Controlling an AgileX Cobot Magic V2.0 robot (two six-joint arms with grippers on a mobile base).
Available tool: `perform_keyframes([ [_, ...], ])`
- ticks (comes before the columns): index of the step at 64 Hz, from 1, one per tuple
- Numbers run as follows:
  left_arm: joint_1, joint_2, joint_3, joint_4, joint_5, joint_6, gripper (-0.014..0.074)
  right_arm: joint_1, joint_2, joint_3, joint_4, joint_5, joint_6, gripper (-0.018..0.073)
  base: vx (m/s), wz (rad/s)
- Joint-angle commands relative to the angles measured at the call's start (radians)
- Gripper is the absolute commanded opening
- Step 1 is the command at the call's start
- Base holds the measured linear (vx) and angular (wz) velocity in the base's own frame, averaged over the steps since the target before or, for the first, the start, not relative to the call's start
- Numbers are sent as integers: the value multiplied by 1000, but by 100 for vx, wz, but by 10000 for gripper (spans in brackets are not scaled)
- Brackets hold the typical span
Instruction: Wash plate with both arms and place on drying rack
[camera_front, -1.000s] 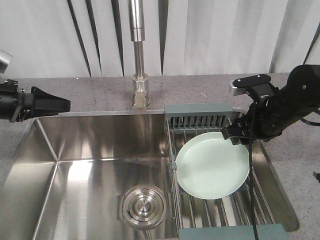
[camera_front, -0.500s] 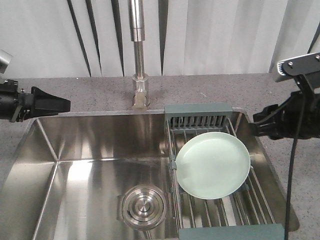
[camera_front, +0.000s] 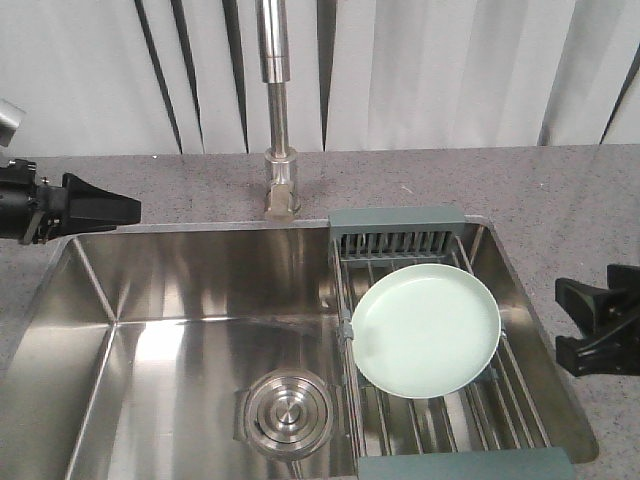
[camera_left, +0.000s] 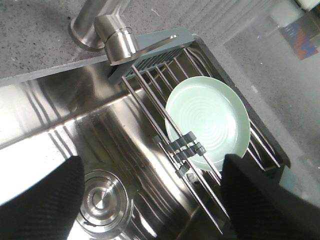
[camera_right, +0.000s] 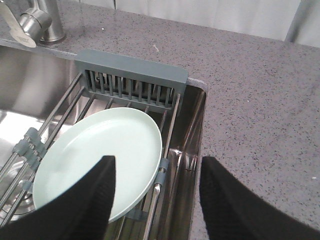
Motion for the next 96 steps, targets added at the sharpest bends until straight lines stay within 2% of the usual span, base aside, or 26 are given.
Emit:
perform_keyframes([
  [1,1,-45,-23,-68,55,-5,536,-3,-72,36,0,-127,-2,382,0,0],
  [20,1,-45,-23,-68,55,-5,536,-3,-280,207,2,-211,0,382,0,0],
  [39,1,-45,-23,-68,55,-5,536,-3,-489,308,0,-227,-12,382,0,0],
  [46,1,-45,-23,-68,55,-5,536,-3,-539,311,4,-189,4,382,0,0],
  [57,1,-45,-23,-68,55,-5,536,-3,-557,311,3,-112,12,382,0,0],
  [96,1,-45,-23,-68,55,-5,536,-3,-557,311,3,-102,8,382,0,0],
])
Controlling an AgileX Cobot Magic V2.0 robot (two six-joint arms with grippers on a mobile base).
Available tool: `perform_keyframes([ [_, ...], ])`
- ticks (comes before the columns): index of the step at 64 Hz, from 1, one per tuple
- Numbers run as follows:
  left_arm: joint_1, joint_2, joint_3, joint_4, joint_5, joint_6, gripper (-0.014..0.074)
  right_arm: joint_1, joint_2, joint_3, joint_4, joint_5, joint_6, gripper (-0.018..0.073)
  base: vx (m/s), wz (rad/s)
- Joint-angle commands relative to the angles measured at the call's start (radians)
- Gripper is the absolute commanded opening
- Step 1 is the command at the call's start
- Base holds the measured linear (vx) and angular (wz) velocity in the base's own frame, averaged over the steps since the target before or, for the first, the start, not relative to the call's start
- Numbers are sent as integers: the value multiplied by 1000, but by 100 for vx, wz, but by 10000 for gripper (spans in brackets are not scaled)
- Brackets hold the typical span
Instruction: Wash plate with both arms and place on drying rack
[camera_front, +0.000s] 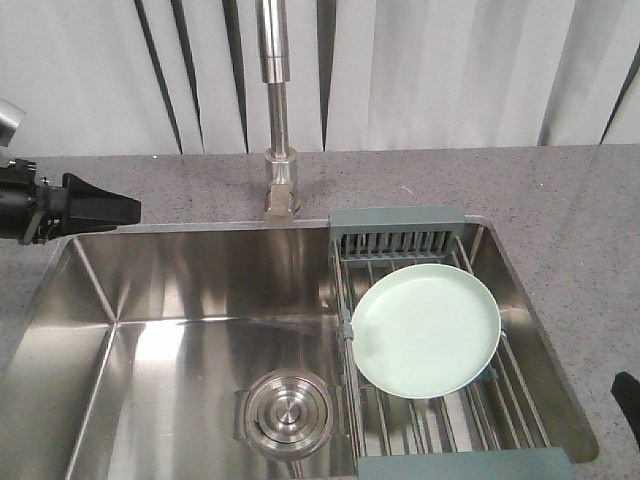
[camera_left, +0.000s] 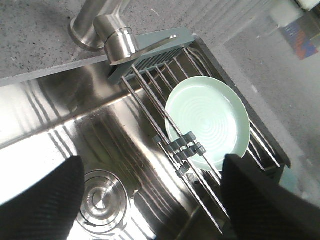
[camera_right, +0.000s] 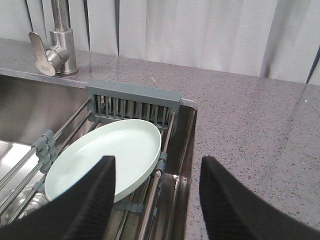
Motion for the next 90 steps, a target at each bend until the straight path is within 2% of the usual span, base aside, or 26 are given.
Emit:
perform_keyframes([
  [1,1,-45,-23,-68,55,-5,536,-3,8,-27,0,-67,-2,382,0,0],
  [61,1,-45,-23,-69,34,-4,522,-3,8,-27,0,-67,-2,382,0,0],
  [65,1,-45,-23,-68,41,-4,479,-3,8,-27,0,-67,-2,382,0,0],
  [69,-2,-45,-23,-70,40,-4,391,-3,8,-27,0,-67,-2,382,0,0],
  [81,-56,-44,-23,-73,18,-4,5,-3,8,-27,0,-67,-2,382,0,0],
  [90,-125,-42,-36,-67,-34,0,-8,-3,8,-27,0,-60,-2,382,0,0],
])
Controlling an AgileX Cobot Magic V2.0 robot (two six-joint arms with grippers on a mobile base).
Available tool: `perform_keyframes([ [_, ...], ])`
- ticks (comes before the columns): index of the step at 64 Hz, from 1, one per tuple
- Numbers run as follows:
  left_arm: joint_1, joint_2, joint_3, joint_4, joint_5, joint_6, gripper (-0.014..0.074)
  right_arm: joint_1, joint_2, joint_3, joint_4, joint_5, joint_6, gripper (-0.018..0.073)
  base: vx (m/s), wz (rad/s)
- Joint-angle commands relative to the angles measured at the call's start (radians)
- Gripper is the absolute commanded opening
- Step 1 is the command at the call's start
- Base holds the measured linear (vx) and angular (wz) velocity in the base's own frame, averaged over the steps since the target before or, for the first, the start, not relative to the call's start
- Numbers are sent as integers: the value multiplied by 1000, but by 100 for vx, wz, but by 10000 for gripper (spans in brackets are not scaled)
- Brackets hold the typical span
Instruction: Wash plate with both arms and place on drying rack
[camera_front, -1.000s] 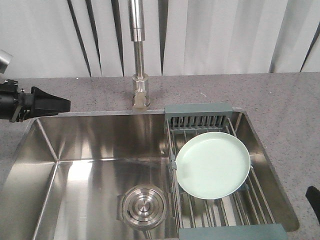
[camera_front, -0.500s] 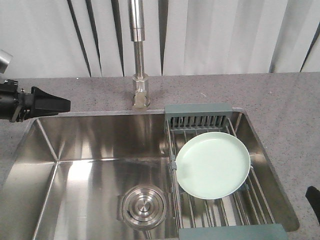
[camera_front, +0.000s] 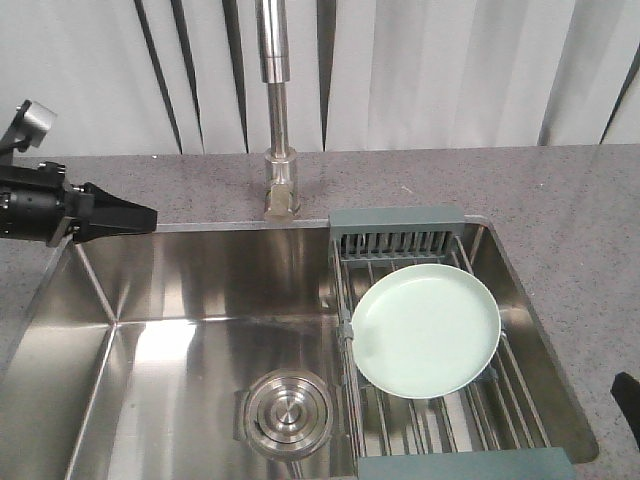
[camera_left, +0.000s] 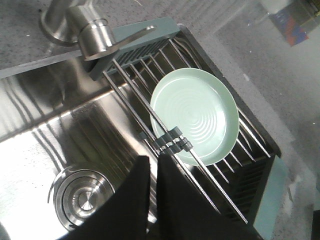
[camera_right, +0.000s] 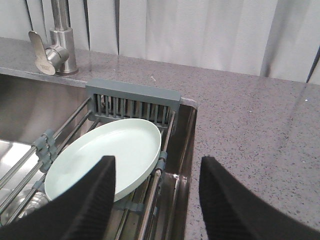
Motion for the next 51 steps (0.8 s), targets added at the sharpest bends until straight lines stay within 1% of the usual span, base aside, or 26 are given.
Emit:
perform_keyframes([
  [1,-46,-42,-38,-68,-29,0,-6,-3,8,-27,0,-61,-2,382,0,0],
  [6,-86,-42,-70,-70,-62,-1,-6,-3,8,-27,0,-59,-2,382,0,0],
  [17,-163,-42,-144,-69,-97,-1,-6,-3,8,-27,0,-59,-2,382,0,0],
  [26,-197,-32,-186,-71,-145,-3,-6,-3,8,-27,0,-59,-2,382,0,0],
  [31,-216,5,-222,-70,-126,-18,-6,-3,8,-27,0,-59,-2,382,0,0],
  [42,-260,138,-315,-71,-45,-83,-6,-3,8,-27,0,-59,-2,382,0,0],
  [46,-279,181,-335,-70,-17,-84,-6,-3,8,-27,0,-59,-2,382,0,0],
  [51,-308,233,-355,-70,-13,-83,-6,-3,8,-27,0,-59,-2,382,0,0],
])
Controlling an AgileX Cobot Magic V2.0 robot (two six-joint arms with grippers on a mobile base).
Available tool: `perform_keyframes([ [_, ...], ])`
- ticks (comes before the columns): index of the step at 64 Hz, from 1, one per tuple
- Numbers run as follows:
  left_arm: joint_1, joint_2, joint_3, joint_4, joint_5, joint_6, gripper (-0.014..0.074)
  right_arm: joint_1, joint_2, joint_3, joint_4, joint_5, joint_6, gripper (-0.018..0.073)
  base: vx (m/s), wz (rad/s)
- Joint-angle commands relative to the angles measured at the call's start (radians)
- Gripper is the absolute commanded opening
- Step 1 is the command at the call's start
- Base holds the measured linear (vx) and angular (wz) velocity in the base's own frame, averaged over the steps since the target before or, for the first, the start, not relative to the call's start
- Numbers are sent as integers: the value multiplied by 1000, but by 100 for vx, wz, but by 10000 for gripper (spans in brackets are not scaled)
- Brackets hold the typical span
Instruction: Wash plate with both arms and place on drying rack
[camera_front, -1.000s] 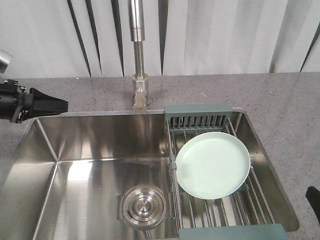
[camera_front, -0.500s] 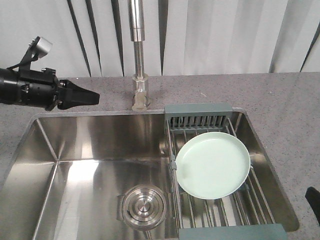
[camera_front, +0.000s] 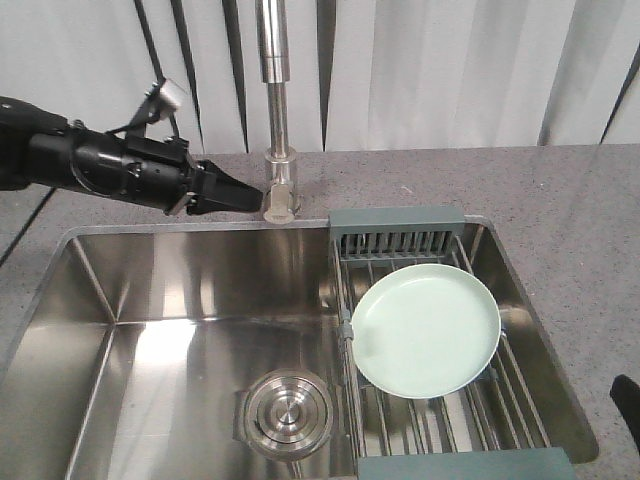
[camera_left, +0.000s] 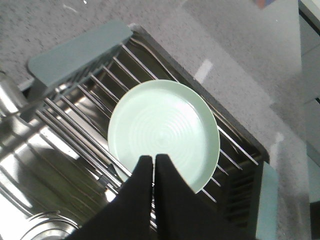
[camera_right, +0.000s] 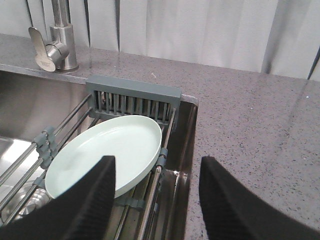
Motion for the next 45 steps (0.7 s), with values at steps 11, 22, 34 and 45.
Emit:
perform_keyframes([
  [11,-87,104,-104,-82,-20,-11,-6,-3,8,-27,0,-70,-2,382,0,0],
  [22,-105,182,-174,-132,-18,-10,-6,-3,8,-27,0,-70,-2,382,0,0],
  [34,-105,214,-242,-139,-64,-10,-6,-3,8,-27,0,-70,-2,382,0,0],
  [45,-101,211,-277,-147,-143,-10,-6,-3,8,-27,0,-70,-2,382,0,0],
])
